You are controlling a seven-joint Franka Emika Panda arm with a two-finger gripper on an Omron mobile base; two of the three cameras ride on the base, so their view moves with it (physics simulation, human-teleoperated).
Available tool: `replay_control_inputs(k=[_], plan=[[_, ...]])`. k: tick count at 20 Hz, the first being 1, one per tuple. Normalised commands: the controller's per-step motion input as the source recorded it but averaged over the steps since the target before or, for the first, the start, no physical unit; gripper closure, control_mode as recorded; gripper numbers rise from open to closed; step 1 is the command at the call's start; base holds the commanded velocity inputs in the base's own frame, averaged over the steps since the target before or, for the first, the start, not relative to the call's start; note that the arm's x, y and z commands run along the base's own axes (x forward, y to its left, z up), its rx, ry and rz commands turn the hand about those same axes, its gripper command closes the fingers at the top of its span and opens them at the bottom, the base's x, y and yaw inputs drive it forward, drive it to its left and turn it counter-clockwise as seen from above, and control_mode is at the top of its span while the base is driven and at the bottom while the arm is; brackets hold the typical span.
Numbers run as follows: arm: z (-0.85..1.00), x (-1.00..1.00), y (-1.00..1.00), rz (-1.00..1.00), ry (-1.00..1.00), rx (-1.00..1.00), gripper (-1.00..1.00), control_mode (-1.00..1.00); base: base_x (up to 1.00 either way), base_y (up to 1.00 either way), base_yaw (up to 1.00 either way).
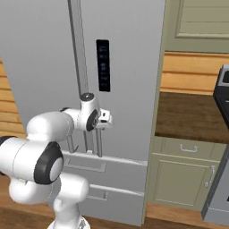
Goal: Take the strawberry from the fridge and place it on top of the pancake, located on the dining counter.
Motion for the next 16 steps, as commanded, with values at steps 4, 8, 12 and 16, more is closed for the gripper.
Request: replay_control_inputs(k=[4,8,12,16], plan=[[-0.18,-0.30,-0.21,0.00,-0.08,0.01,1.00,-1.00,0.00,0.00,0.00],[-0.32,-0.47,-0.53,0.00,-0.08,0.03,1.00,-1.00,0.00,0.00,0.00],[-0.14,-0.73,-0.79,0.01,-0.01,0.00,1.00,-1.00,0.00,0.00,0.00],[-0.11,-0.95,-0.94,0.02,-0.06,0.00,1.00,-1.00,0.00,0.00,0.00]])
